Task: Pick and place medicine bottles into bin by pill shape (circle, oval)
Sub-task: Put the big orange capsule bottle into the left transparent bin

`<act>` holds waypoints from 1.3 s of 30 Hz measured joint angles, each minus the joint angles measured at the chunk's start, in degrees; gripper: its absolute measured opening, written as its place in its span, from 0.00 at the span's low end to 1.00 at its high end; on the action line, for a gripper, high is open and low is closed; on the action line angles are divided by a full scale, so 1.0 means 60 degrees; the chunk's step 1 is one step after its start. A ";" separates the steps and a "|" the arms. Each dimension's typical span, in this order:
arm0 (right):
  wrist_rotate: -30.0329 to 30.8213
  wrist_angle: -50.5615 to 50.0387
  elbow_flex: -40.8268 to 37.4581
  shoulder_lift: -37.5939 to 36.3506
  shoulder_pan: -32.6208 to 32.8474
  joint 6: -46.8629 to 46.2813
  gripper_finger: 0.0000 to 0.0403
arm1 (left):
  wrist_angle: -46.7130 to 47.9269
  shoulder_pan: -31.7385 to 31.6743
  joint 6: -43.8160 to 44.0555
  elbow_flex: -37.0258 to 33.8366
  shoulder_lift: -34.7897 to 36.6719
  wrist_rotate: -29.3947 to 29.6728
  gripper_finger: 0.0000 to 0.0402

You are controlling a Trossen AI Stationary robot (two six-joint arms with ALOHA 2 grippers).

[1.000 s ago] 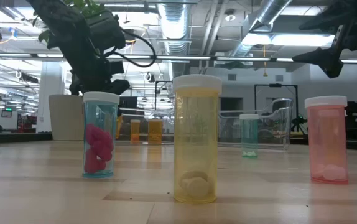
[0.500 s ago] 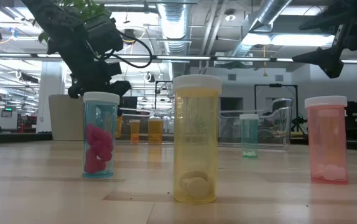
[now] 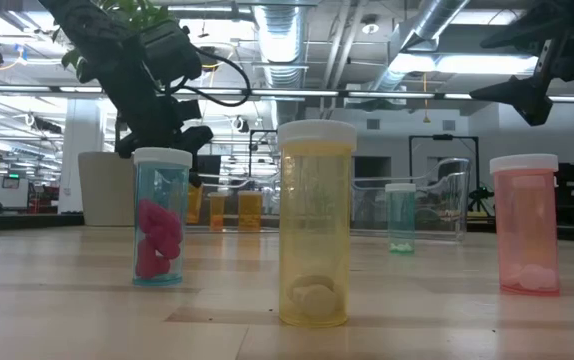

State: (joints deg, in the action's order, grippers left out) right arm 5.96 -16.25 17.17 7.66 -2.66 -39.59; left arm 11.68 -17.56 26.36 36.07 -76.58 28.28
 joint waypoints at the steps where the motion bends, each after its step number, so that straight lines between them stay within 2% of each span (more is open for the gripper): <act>1: 0.0000 0.0000 0.0000 0.0000 0.0000 0.0003 0.83 | 0.0004 0.0000 -0.0003 0.0000 0.0000 -0.0019 0.56; 26: -0.0007 0.0002 0.0000 -0.0002 0.0002 0.0006 0.83 | 0.0076 0.0000 -0.0220 0.0004 0.0004 -0.0214 0.56; 35: -0.0007 0.0000 0.0000 -0.0001 0.0000 0.0014 0.83 | 0.0091 0.0000 -0.0213 0.0007 0.0007 -0.0312 0.70; 39: -0.0009 0.0000 0.0000 0.0000 0.0000 0.0014 0.83 | 0.0087 0.0000 -0.0098 0.0010 0.0015 -0.0561 0.71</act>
State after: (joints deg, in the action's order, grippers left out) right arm 5.90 -16.25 17.17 7.66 -2.66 -39.51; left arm 12.20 -17.56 25.77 36.13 -76.48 24.92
